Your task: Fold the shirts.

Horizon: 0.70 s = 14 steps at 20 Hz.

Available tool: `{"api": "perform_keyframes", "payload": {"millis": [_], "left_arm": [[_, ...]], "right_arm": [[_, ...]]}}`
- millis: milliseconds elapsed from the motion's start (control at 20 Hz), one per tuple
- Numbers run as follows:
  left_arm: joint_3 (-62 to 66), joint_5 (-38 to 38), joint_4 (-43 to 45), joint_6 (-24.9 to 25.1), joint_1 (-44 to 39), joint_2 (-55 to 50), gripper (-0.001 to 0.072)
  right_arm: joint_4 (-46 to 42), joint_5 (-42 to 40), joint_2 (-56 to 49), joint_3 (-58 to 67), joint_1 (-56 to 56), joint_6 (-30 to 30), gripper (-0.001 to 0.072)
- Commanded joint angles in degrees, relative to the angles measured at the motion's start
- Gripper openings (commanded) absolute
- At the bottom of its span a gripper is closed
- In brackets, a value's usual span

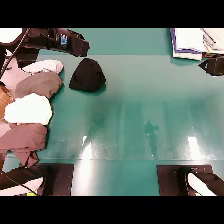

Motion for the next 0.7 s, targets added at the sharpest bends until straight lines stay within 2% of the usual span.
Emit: {"api": "perform_keyframes", "payload": {"millis": [0, 650], "left_arm": [[0.02, -0.13, 0.02, 0.0, 0.04, -0.11, 0.0029], [0.0, 1.09, -0.92, 0.11, 0.04, -0.26, 0.0029]], "right_arm": [[0.0, -0.02, 0.11, -0.17, 0.02, 0.02, 0.0015], [0.04, -0.37, 0.04, -0.28, 0.02, 0.02, 0.0016]]}}
